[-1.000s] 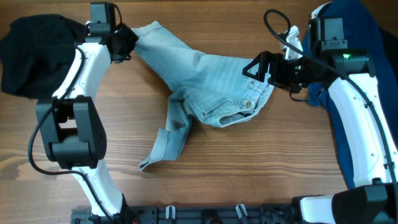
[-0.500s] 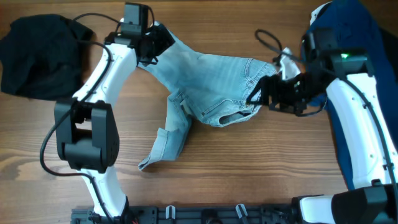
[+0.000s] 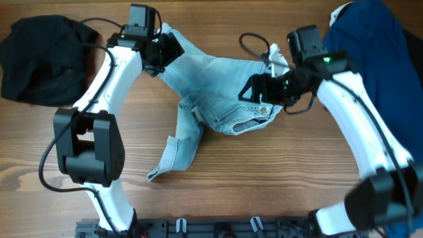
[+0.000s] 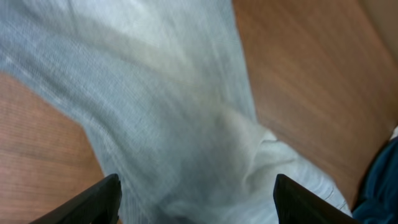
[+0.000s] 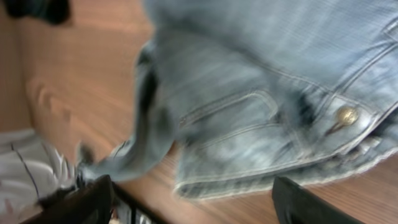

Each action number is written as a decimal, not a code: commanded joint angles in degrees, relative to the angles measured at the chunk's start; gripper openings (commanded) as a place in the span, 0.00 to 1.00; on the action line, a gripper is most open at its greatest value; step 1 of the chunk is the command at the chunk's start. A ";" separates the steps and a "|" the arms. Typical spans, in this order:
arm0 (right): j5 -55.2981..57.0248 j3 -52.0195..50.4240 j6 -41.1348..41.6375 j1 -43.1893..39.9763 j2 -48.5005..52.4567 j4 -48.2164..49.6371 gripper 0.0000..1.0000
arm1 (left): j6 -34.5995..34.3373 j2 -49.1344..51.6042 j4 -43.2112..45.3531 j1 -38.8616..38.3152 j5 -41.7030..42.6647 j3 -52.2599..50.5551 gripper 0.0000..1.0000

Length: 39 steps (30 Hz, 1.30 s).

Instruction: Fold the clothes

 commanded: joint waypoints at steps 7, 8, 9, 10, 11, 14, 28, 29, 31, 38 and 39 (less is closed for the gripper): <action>-1.73 -0.22 5.92 -11.15 19.34 8.52 0.92 | 4.87 -4.22 -2.45 -2.40 1.44 0.90 0.80; -0.90 0.68 6.97 -12.59 19.34 8.50 0.93 | 5.05 -4.39 -2.47 -2.40 1.44 0.90 0.80; -0.15 1.29 7.54 -13.86 19.37 8.61 0.94 | 5.05 -4.39 -2.47 -2.40 1.46 0.90 0.81; -0.07 2.08 7.52 -15.67 19.34 9.09 0.94 | 5.25 -4.39 -2.64 -2.40 1.44 0.87 0.81; -0.24 2.62 7.30 -16.57 19.34 9.11 0.93 | 5.27 -4.39 -2.82 -2.40 1.44 0.87 0.81; 0.17 4.66 7.10 -20.50 19.37 9.35 0.89 | 6.16 -4.39 -3.13 -2.40 1.46 0.87 0.81; 3.23 4.68 8.92 -19.45 21.59 19.54 0.73 | 6.73 -4.74 -6.16 -5.14 2.16 0.87 0.83; 3.21 4.66 9.27 -19.45 22.91 19.41 0.70 | 6.73 -5.05 -6.67 -5.14 2.99 0.87 0.83; 2.69 4.66 9.29 -19.45 25.75 19.43 0.66 | 6.86 -6.01 -7.37 -5.14 3.10 0.87 0.82; 1.05 4.63 10.47 -18.29 28.89 23.17 0.18 | 8.02 -7.50 -8.24 -5.14 2.95 0.87 0.83; 1.01 4.63 11.37 -18.10 28.89 24.72 0.04 | 8.04 -7.50 -8.70 -5.27 2.95 0.87 0.83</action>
